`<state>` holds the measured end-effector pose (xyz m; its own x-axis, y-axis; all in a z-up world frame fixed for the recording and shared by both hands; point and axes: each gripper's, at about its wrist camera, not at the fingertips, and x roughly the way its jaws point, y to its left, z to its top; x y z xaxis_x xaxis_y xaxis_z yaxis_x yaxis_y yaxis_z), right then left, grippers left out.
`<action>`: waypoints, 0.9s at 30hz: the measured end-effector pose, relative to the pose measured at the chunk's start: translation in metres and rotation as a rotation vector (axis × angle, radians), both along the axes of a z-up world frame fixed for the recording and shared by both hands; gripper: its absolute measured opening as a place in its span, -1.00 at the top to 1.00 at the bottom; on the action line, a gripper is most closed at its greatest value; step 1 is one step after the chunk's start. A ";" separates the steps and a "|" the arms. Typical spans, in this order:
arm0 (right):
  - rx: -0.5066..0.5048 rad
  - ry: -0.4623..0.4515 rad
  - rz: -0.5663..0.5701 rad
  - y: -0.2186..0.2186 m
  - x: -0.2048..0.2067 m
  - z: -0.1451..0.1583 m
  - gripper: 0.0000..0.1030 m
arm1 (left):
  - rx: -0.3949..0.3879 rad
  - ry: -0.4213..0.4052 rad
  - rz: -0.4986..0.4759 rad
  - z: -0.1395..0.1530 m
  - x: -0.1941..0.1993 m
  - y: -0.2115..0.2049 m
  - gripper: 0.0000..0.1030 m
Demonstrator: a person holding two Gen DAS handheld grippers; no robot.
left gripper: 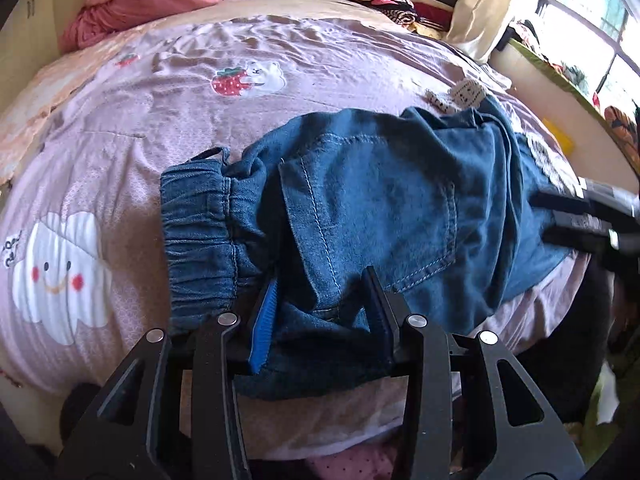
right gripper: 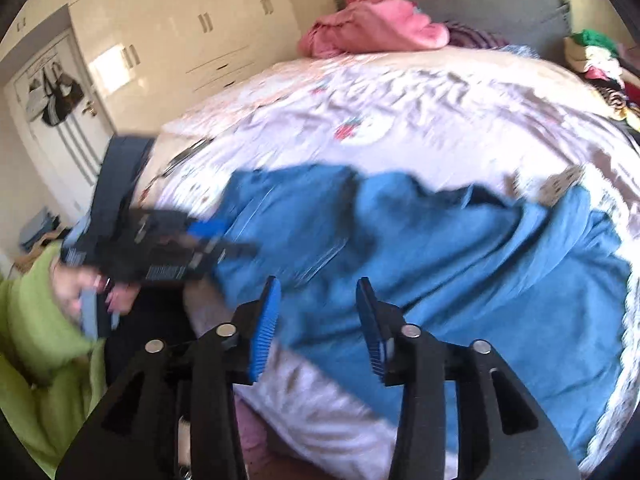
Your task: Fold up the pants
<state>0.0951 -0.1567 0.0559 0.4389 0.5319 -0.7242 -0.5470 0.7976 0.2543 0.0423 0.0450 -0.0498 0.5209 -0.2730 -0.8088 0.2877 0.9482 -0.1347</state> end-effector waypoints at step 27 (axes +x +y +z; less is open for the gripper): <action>-0.044 -0.034 -0.336 -0.101 0.045 0.036 -0.32 | -0.131 -0.132 -0.181 0.065 0.004 -0.066 -0.33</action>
<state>0.1400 -0.2573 0.0919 0.6085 0.3220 -0.7253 -0.2594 0.9445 0.2017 0.0467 -0.0205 0.0150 0.5524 -0.4691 -0.6891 0.4744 0.8566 -0.2028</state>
